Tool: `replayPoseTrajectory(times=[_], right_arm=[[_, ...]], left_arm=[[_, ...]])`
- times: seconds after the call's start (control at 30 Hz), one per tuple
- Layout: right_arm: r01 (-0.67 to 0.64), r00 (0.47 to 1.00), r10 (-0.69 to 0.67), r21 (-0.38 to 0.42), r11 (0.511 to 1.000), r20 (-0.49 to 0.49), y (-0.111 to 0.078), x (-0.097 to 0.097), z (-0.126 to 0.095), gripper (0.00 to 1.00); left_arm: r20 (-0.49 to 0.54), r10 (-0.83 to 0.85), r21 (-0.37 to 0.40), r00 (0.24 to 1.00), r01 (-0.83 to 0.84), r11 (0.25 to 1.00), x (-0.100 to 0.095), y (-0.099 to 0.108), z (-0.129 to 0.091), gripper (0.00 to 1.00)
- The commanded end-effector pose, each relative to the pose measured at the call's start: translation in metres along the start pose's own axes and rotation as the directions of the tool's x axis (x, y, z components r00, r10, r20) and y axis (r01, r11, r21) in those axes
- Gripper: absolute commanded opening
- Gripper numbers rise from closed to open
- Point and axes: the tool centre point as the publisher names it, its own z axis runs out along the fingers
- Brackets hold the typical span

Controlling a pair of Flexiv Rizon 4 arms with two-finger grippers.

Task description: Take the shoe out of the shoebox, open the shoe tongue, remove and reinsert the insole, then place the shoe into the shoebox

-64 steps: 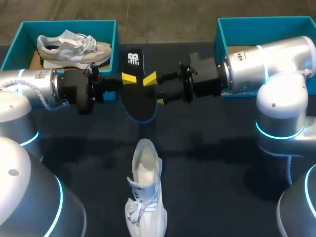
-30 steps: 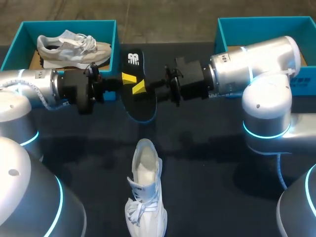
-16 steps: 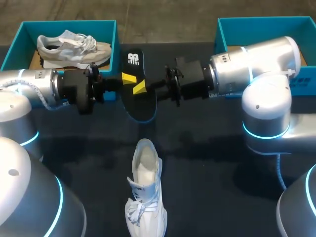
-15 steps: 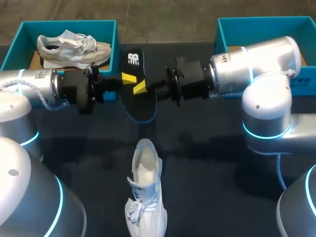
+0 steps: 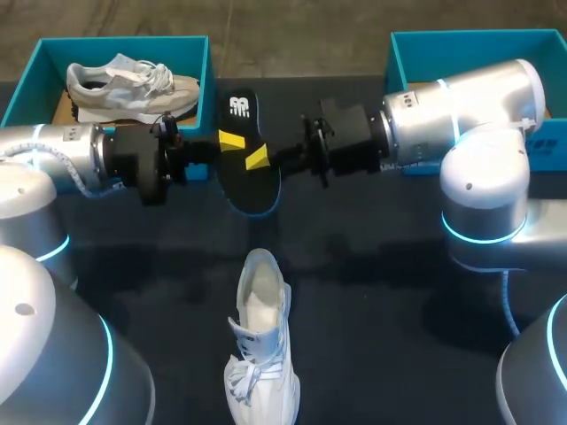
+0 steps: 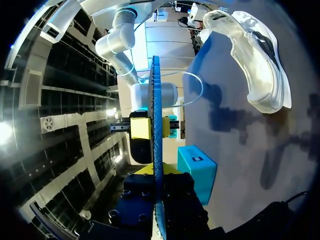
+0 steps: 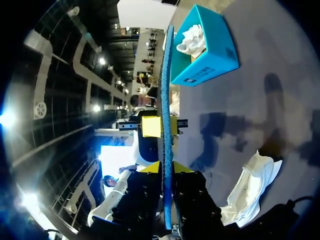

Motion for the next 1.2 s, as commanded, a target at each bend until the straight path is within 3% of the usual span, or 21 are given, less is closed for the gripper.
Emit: replayPoseTrajectory(times=[0.03,0.2,0.23,0.27,0.3,0.47,0.7,0.97,1.03,1.2], right_arm=[[0.004,1.000,-0.004,0.005,1.000,-0.004,0.001,-0.001,0.000,0.04],[0.022,1.000,-0.022,0.000,1.000,-0.020,0.001,-0.003,0.000,0.00],[0.026,0.999,-0.026,-0.004,1.000,-0.023,0.001,-0.004,0.000,0.00],[0.034,0.999,-0.034,-0.005,0.999,-0.025,0.001,-0.004,0.000,0.00],[0.038,0.999,-0.038,-0.006,0.999,-0.027,0.000,-0.005,0.000,0.00],[0.060,0.998,-0.061,-0.025,0.998,-0.027,0.000,-0.007,-0.005,0.00],[0.161,0.987,-0.162,-0.067,0.985,-0.014,-0.003,-0.011,-0.018,0.00],[0.269,0.962,-0.271,-0.084,0.959,-0.018,-0.007,-0.015,-0.025,0.00],[0.292,0.956,-0.294,-0.083,0.953,-0.014,-0.008,-0.016,-0.025,0.00],[0.292,0.956,-0.294,-0.083,0.953,-0.014,-0.008,-0.016,-0.025,0.00]], left_arm=[[0.000,0.001,-0.001,1.000,-0.001,1.000,0.000,0.000,0.001,0.00],[0.001,-0.003,0.002,1.000,0.003,1.000,0.000,-0.001,0.000,0.00],[0.000,-0.006,0.002,1.000,0.006,1.000,0.000,-0.001,0.000,0.32],[-0.002,-0.012,0.004,1.000,0.012,1.000,0.000,-0.001,0.000,0.75],[-0.002,-0.024,0.014,1.000,0.024,1.000,0.000,-0.002,-0.001,1.00],[-0.010,-0.048,0.034,0.999,0.048,0.998,-0.004,-0.008,-0.010,1.00],[-0.127,-0.106,0.061,0.986,0.114,0.992,-0.001,-0.019,-0.035,1.00],[-0.305,-0.247,0.016,0.920,0.264,0.964,0.012,-0.026,-0.062,1.00],[-0.348,-0.305,-0.035,0.887,0.313,0.949,0.013,-0.026,-0.067,1.00],[-0.348,-0.305,-0.035,0.887,0.313,0.949,0.013,-0.026,-0.067,1.00]])
